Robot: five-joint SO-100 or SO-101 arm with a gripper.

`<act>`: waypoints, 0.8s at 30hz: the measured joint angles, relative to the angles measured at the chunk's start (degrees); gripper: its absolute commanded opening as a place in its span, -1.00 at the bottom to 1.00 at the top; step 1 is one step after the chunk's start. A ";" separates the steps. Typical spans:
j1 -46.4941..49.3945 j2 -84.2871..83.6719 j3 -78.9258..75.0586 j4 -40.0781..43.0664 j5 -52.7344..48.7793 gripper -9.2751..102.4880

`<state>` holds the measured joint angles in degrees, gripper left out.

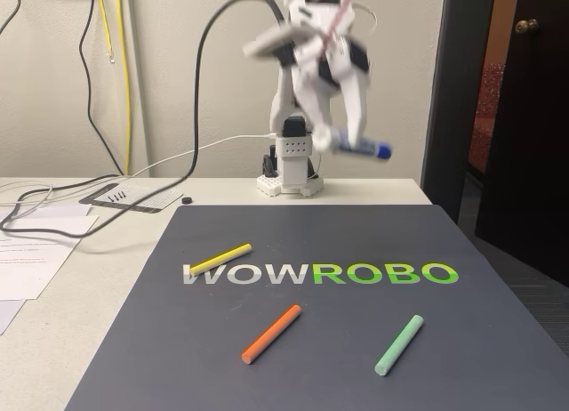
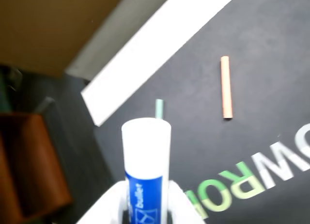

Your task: Pick up the blue marker.

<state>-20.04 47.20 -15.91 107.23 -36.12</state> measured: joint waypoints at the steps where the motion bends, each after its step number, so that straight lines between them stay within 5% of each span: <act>1: 0.44 1.14 -0.09 0.00 1.67 -0.83; 16: 6.42 36.83 31.20 0.00 35.42 -0.83; 24: 7.38 52.82 49.92 0.00 40.69 -0.83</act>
<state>-12.66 100.02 34.01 107.23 4.57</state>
